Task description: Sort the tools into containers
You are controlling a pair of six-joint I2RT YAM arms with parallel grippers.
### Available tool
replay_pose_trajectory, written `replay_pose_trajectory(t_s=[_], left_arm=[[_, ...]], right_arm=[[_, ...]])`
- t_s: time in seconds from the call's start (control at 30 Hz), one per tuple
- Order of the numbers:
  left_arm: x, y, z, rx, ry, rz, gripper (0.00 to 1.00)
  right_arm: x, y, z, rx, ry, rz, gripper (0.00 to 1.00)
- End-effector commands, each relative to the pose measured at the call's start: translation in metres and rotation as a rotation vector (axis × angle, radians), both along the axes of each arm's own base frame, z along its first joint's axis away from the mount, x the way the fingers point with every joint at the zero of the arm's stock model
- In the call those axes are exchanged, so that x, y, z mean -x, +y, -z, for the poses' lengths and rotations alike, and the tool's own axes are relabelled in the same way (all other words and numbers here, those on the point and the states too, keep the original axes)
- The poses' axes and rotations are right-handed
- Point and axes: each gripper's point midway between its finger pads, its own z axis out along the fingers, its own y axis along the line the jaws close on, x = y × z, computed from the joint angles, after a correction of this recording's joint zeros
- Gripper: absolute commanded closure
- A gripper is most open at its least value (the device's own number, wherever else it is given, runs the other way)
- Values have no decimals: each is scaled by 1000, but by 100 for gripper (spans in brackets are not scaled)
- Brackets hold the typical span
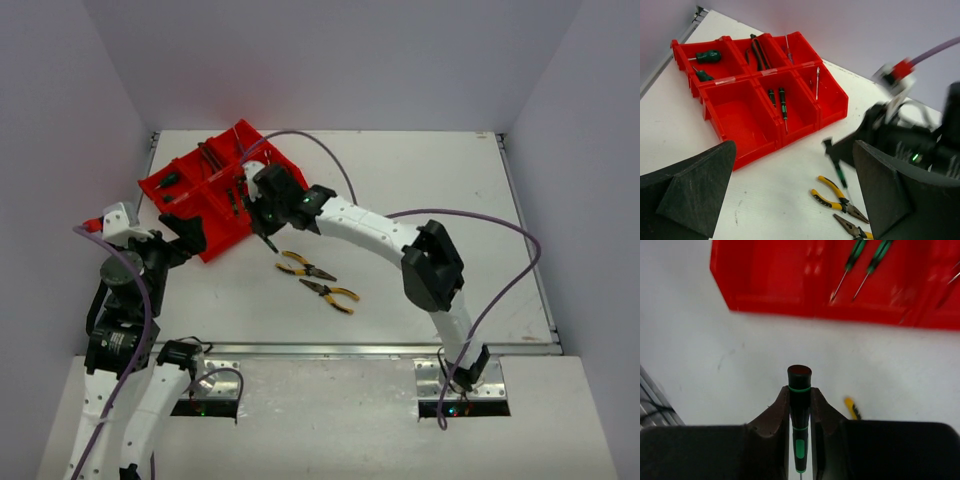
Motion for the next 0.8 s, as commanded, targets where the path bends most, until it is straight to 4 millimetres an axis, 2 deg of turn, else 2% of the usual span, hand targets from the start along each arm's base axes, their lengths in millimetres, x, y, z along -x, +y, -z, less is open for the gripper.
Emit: replay_pose_trajectory(t_s=[0.0,0.07,0.1,0.17,0.2,0.3,0.33,0.4,0.53,0.63,0.7,0.77], left_arm=[[0,3,-12,11,-52,-16,0],[-1,3,-11,10,-52,-17,0],[-1,3,-11,10,-50,-17,0],[-2,2,-10,10,-46,-14,0],[-2,2,-10,10,-45,-13,0],[-1,1,-10,10,-45,-9,0],[-1,1,-10,11,-46,-9,0],[0,1,-11,11,-51,-8,0],[2,0,-13,14,-63,1,0],[1,-2,-13,14,-63,13,0],[2,-3,-14,15,-65,17,0],[2,-4,-14,15,-68,21,0]], right_arm=[[-87,2,-100,-344,-70,205,100],[-113,8,-107,-397,-95,248,100],[-124,13,-117,-445,-120,263,100],[-140,18,-115,-498,-143,311,100],[-147,22,-122,-551,-163,330,100],[-167,28,-115,-609,-195,367,100],[-171,33,-125,-652,-225,358,100],[-174,38,-118,-661,-230,342,100],[-187,51,-120,-720,-273,328,100],[-193,50,-108,-730,-292,343,100],[-196,53,-92,-727,-293,346,100],[-200,55,-87,-733,-299,354,100]])
